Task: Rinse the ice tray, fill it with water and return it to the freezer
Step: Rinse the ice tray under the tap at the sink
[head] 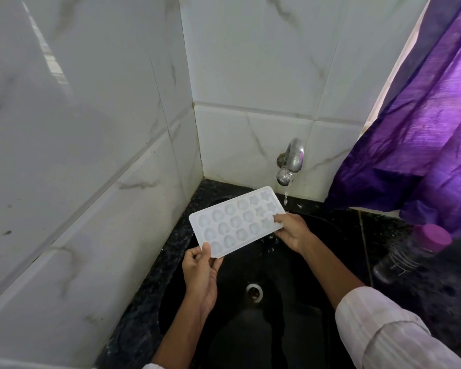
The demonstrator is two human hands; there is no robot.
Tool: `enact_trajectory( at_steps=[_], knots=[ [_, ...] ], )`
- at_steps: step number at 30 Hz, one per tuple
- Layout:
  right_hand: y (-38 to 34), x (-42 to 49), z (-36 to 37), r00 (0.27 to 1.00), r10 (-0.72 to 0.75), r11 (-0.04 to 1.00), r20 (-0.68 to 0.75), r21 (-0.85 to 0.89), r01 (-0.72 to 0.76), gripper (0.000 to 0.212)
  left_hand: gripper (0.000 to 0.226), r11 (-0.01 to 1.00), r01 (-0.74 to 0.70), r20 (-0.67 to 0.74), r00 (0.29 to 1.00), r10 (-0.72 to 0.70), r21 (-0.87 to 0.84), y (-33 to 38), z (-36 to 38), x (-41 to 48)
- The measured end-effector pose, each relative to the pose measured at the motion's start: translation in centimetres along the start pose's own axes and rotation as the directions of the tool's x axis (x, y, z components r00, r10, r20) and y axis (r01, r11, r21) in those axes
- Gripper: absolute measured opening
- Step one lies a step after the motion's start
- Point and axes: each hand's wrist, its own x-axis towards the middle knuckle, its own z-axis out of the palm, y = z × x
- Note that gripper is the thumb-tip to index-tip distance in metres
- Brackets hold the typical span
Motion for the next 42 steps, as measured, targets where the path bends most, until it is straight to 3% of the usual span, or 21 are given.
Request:
enact_trajectory(
  at_steps=[6, 10, 12, 16, 19, 22, 24, 27, 28, 31, 32, 35, 38, 42],
  knots=[
    [0.6, -0.7, -0.1, 1.0, -0.011, 1.0, -0.018, 0.025, 0.011, 0.012, 0.01, 0.997, -0.046, 0.024, 0.999, 0.044, 0.061, 0.4, 0.1, -0.5],
    [1.3, -0.7, -0.9, 0.998, 0.038, 0.994, -0.044, -0.101, -0.042, 0.017, 0.012, 0.95, -0.206, 0.061, 0.978, 0.198, 0.234, 0.4, -0.4, -0.9],
    [1.5, -0.7, -1.3, 0.996, 0.053, 0.985, -0.068, -0.16, -0.063, 0.028, 0.017, 0.863, -0.342, 0.133, 0.94, 0.316, 0.371, 0.4, -1.0, -0.9],
    [0.9, -0.4, -1.8, 0.986, 0.012, 0.983, -0.168, -0.179, -0.042, 0.028, 0.023, 0.541, -0.594, 0.368, 0.8, 0.473, 0.595, 0.6, -2.1, -1.2],
    [0.1, 0.4, -2.1, 0.975, -0.022, 0.992, -0.223, -0.123, -0.005, 0.025, 0.031, 0.36, -0.72, 0.542, 0.688, 0.483, 0.593, 0.3, -2.7, -1.5],
    [-0.8, 1.1, -2.2, 0.966, -0.065, 0.994, -0.249, -0.098, 0.042, 0.02, 0.03, 0.253, -0.791, 0.64, 0.603, 0.475, 0.557, -0.8, -3.7, -1.3],
    [-1.6, 1.5, -2.1, 0.959, -0.1, 0.994, -0.266, -0.079, 0.082, 0.019, 0.037, 0.213, -0.82, 0.704, 0.567, 0.428, 0.531, -1.4, -4.2, -1.5],
    [-3.0, 2.1, -1.6, 0.945, -0.174, 0.985, -0.278, -0.067, 0.162, 0.014, 0.042, 0.05, -0.867, 0.805, 0.48, 0.347, 0.496, -2.2, -4.8, -1.9],
    [-3.5, 2.3, -1.4, 0.939, -0.208, 0.978, -0.275, -0.073, 0.195, 0.016, 0.04, 0.062, -0.862, 0.791, 0.488, 0.369, 0.503, -2.5, -4.8, -2.1],
    [-5.3, 3.0, -0.4, 0.931, -0.271, 0.962, -0.245, -0.094, 0.255, 0.027, 0.012, 0.288, -0.707, 0.516, 0.683, 0.517, 0.647, -2.8, -3.8, -2.8],
    [-5.9, 3.2, 0.0, 0.934, -0.27, 0.963, -0.233, -0.088, 0.256, 0.027, 0.015, 0.359, -0.624, 0.391, 0.746, 0.54, 0.694, -2.9, -3.3, -2.8],
    [-7.2, 4.0, 0.9, 0.946, -0.22, 0.975, -0.238, -0.038, 0.217, 0.03, 0.019, 0.712, -0.393, 0.076, 0.898, 0.434, 0.582, -2.9, -2.1, -2.7],
    [-7.6, 4.9, 1.3, 0.95, -0.178, 0.984, -0.258, -0.015, 0.18, 0.033, 0.014, 0.913, -0.229, -0.067, 0.962, 0.266, 0.339, -2.8, -1.3, -2.8],
    [-7.6, 6.3, 1.3, 0.956, -0.15, 0.986, -0.254, 0.036, 0.164, 0.032, 0.012, 0.961, -0.166, -0.131, 0.971, 0.198, 0.221, -2.7, -1.0, -3.1]
  ],
)
